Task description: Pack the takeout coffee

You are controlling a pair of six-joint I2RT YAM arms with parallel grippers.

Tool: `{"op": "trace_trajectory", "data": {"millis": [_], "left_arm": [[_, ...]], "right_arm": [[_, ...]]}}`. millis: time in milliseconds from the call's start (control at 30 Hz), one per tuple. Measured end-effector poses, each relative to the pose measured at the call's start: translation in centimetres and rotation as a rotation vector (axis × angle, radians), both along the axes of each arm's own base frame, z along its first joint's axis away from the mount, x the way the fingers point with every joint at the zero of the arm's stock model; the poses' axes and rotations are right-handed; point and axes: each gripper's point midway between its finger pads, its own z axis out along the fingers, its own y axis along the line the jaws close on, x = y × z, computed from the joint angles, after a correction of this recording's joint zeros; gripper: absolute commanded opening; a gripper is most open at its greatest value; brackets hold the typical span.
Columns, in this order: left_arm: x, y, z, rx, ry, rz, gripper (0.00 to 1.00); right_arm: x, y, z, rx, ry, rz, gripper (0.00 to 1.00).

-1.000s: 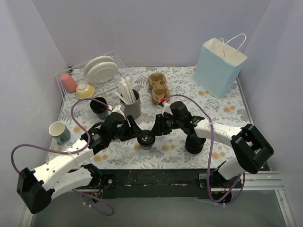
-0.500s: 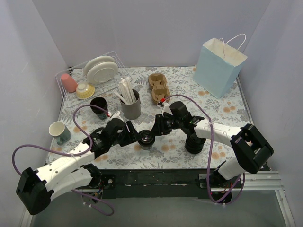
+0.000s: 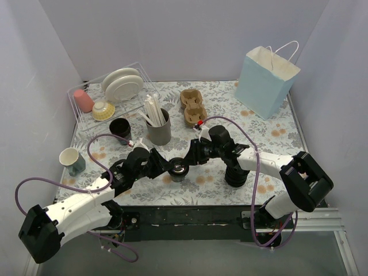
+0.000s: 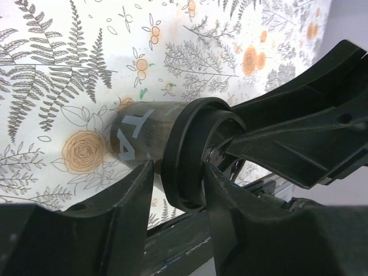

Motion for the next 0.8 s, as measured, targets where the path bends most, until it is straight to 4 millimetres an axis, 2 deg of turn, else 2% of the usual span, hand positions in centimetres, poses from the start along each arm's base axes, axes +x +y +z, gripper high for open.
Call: {"op": "trace_trajectory", "data": {"millis": [267,800], "left_arm": [[0.10,-0.29,-0.16,-0.089,-0.011,0.038,0.33],[0.52,-0.91,-0.18,-0.153,-0.057,0.026,0.14]], "right_arm": [[0.37,-0.22,0.21,-0.009,-0.027,-0.035,0.33],[0.78,-0.93,0.00,-0.040,-0.041,-0.076,0.32]]}}
